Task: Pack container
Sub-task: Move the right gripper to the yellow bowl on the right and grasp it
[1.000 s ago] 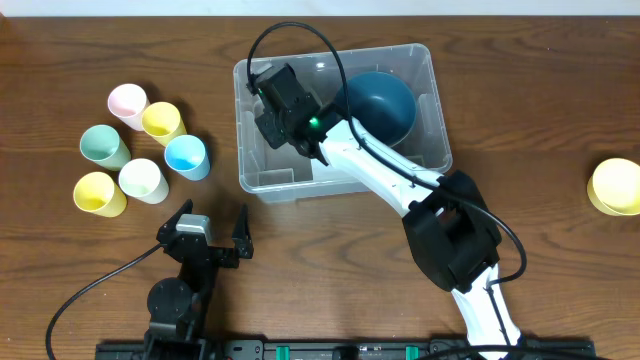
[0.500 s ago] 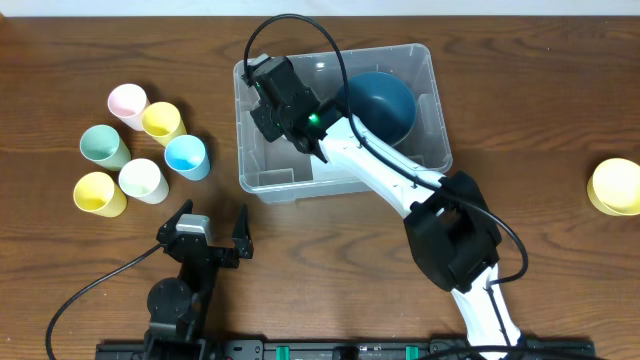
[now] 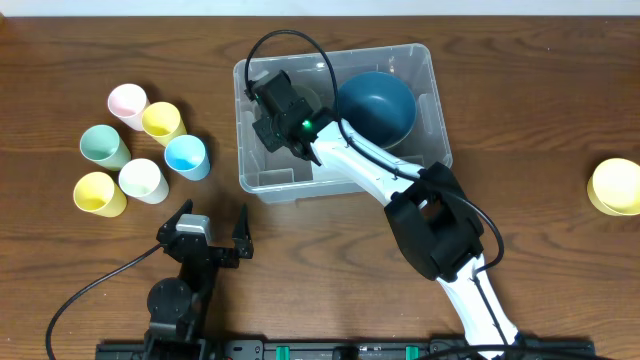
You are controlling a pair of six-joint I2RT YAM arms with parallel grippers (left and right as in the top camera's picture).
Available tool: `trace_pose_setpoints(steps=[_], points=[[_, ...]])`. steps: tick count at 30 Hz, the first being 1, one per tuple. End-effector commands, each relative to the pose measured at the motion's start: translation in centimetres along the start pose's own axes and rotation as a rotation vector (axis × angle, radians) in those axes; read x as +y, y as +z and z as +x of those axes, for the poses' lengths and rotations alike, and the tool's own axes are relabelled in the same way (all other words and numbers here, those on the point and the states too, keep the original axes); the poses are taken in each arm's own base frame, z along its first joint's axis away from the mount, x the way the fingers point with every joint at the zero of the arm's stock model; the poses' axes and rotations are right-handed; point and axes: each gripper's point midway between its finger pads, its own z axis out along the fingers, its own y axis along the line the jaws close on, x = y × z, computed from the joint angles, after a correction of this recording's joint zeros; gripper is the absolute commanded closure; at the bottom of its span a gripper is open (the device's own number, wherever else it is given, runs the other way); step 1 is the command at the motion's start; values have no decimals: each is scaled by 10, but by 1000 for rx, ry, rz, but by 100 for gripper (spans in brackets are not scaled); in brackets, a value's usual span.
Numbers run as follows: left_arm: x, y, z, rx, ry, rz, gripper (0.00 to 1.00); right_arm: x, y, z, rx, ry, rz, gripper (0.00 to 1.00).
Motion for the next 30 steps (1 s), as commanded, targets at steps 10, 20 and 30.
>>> trace_pose_setpoints(steps=[10, 20, 30], points=[[1, 1, 15, 45, 5, 2, 2, -14, -68, -64, -65, -5, 54, 99], [1, 1, 15, 45, 5, 2, 2, -109, -186, -65, 26, 195, 240, 33], [1, 1, 15, 45, 5, 2, 2, -283, -316, 38, 179, 828, 525, 21]])
